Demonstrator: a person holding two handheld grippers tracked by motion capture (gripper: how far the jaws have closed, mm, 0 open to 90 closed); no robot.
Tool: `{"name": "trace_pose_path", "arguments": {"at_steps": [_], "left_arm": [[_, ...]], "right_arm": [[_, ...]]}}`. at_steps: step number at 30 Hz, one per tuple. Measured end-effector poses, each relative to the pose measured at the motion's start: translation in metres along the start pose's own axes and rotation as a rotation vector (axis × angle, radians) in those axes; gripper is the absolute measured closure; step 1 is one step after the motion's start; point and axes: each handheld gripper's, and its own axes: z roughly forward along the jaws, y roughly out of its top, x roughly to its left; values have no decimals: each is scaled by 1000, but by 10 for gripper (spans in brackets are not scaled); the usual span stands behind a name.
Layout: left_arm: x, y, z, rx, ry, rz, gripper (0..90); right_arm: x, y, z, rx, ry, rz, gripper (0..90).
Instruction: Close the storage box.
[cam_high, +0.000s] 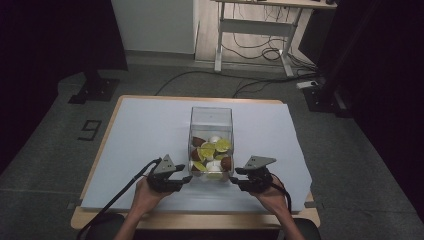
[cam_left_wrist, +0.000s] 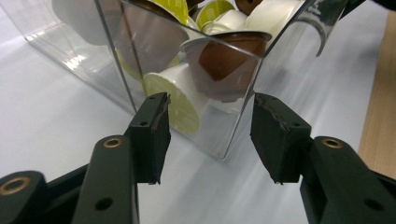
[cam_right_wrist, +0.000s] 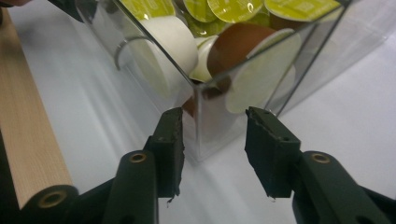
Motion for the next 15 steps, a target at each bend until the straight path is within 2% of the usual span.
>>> {"name": "trace_pose_path", "arguments": {"at_steps": [3, 15], "left_arm": [[-1, 1, 2, -2, -8, -1, 491], [-1, 2, 8, -7, -12, -3, 567]], "right_arm": [[1, 2, 1, -9, 12, 0, 593], [-4, 4, 4, -2, 12, 21, 592]]}}
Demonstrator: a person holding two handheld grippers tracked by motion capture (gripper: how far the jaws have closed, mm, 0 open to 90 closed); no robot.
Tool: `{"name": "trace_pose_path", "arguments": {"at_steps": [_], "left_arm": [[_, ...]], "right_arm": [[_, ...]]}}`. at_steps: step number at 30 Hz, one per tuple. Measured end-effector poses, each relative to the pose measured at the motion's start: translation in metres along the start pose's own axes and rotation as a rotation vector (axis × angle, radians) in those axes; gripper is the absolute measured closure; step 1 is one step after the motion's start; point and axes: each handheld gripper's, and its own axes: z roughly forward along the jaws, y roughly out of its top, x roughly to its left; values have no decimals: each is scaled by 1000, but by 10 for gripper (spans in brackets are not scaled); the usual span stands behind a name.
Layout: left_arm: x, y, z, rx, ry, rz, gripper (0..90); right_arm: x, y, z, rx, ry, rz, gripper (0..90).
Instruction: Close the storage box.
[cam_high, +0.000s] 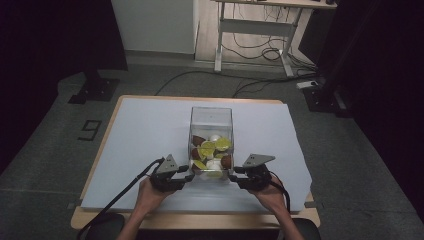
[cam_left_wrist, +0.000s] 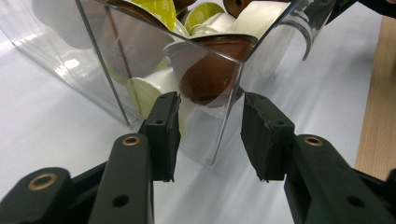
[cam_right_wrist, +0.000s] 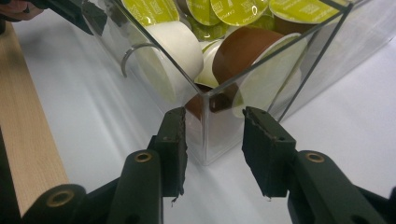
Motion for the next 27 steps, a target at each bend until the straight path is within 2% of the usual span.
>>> {"name": "trace_pose_path", "arguments": {"at_steps": [6, 7, 13, 19, 25, 27], "left_arm": [[2, 1, 2, -6, 24, -5, 597], [3, 1, 3, -9, 32, -9, 603], [6, 1, 4, -16, 34, -11, 609], [8, 2, 6, -18, 41, -12, 608], [10, 3, 9, -22, 49, -18, 606], [10, 3, 9, -22, 54, -16, 601]], "right_arm": [[-3, 1, 2, 5, -19, 11, 584], [-5, 1, 2, 8, -36, 18, 584], [-7, -1, 0, 14, -64, 25, 581], [-4, 0, -4, 4, -48, 31, 582], [2, 3, -9, -8, -8, 30, 649], [5, 5, -9, -18, 12, 28, 697]]}}
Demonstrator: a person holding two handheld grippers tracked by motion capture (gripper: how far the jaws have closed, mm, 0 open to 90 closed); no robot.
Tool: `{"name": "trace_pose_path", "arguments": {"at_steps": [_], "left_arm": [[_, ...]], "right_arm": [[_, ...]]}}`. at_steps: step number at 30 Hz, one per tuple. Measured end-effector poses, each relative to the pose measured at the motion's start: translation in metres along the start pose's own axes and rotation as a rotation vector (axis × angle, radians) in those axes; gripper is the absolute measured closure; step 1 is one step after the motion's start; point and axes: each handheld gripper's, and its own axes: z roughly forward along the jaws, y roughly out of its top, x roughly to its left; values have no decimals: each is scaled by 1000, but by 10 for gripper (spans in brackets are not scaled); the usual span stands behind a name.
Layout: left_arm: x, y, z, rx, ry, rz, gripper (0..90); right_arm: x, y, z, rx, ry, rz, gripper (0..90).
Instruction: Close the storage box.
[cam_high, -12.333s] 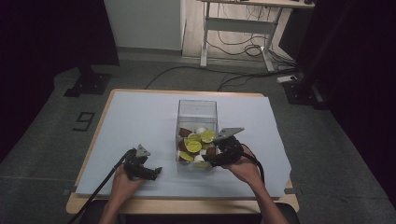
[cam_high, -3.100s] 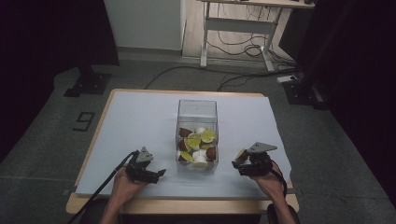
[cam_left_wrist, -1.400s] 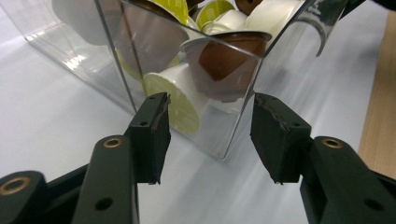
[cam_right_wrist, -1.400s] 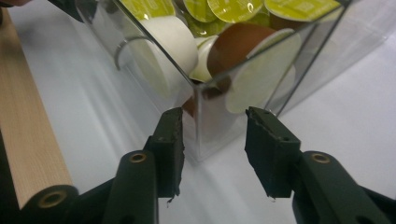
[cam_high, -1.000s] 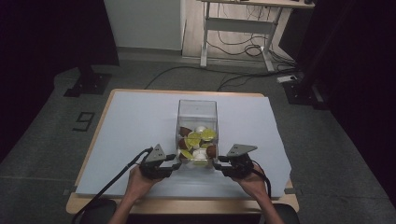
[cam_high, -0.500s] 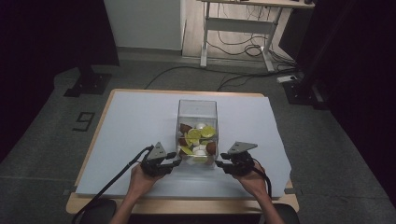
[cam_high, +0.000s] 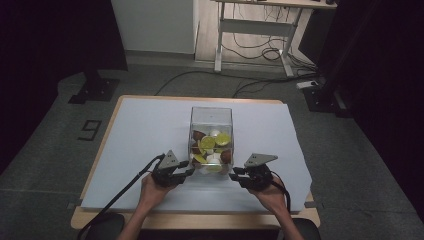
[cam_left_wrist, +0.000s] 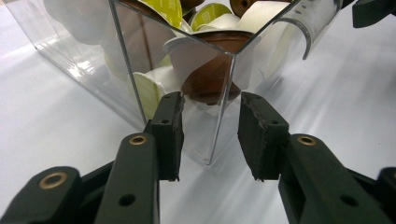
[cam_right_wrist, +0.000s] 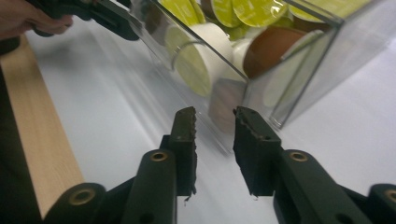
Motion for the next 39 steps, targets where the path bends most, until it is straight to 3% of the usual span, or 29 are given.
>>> {"name": "trace_pose_path", "arguments": {"at_steps": [14, 21, 29, 33, 35, 39], "left_arm": [[-2, 0, -1, 18, 36, 24, 556], [-3, -2, -1, 39, 35, 34, 500], [-2, -4, 0, 70, 33, 37, 303], [1, -6, 2, 84, 17, 11, 241], [3, -9, 4, 108, 9, -3, 181], [5, -14, 6, 150, 23, -6, 143]], "right_arm": [[12, 16, 15, -19, 50, -36, 766], [14, 21, 18, -26, 41, -40, 798], [15, 24, 20, -29, 48, -44, 809], [15, 24, 21, -27, 49, -50, 806], [14, 24, 21, -26, 41, -51, 806], [14, 25, 22, -21, 43, -49, 804]]}}
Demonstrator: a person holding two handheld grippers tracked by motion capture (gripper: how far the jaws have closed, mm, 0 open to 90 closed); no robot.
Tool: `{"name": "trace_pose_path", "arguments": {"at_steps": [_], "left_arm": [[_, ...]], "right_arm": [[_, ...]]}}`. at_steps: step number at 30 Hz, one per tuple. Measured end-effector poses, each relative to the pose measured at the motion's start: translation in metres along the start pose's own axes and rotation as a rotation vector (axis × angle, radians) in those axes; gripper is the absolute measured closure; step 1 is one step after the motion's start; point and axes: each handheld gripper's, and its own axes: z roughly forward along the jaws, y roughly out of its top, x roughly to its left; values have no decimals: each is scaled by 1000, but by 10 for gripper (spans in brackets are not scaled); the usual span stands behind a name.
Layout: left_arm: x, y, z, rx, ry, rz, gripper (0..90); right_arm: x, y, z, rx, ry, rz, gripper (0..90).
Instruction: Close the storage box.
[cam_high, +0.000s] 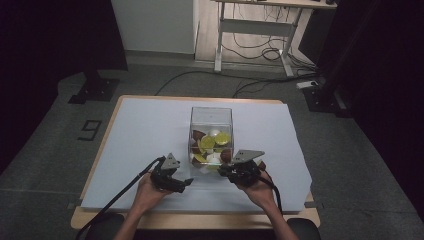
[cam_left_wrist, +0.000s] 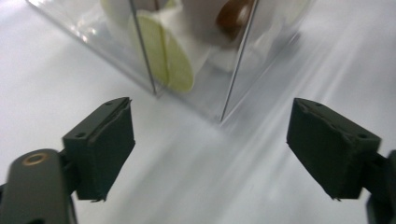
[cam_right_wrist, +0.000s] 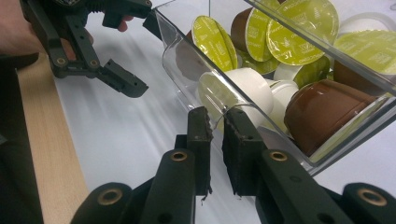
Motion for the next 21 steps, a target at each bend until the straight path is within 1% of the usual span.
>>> {"name": "trace_pose_path", "arguments": {"at_steps": [1, 2, 3, 8, 10, 13, 14, 15, 16, 18, 19, 21], "left_arm": [[0, 0, 0, 0, 0, 0, 140], [1, -1, 0, 10, 2, 2, 140], [4, -3, 1, 22, 4, -5, 129], [10, -8, -1, 35, 13, -24, 107], [14, -12, -2, 45, 18, -39, 90], [16, -14, -2, 55, 24, -46, 79], [17, -15, -1, 62, 30, -47, 68], [18, -17, 0, 84, 36, -43, 33], [18, -17, 0, 84, 36, -43, 15], [18, -18, 1, 105, 43, -41, 2], [18, -19, 2, 110, 46, -39, 0], [17, -20, 2, 116, 50, -37, 0]], "right_arm": [[0, 0, 0, 0, 0, 0, 804], [0, 0, 0, 1, -2, -2, 804], [0, 1, 1, 1, -3, -4, 802], [-1, 1, 3, 11, -2, -11, 797], [1, 2, 6, 25, -11, -24, 796], [1, 3, 8, 25, -20, -25, 796], [0, 3, 8, 25, -24, -23, 796], [-1, 3, 9, 24, -24, -19, 796], [-1, 3, 9, 24, -24, -19, 796], [-1, 4, 9, 23, -32, -17, 797], [-3, 4, 10, 23, -42, -14, 797], [-3, 5, 11, 21, -44, -12, 797]]}}
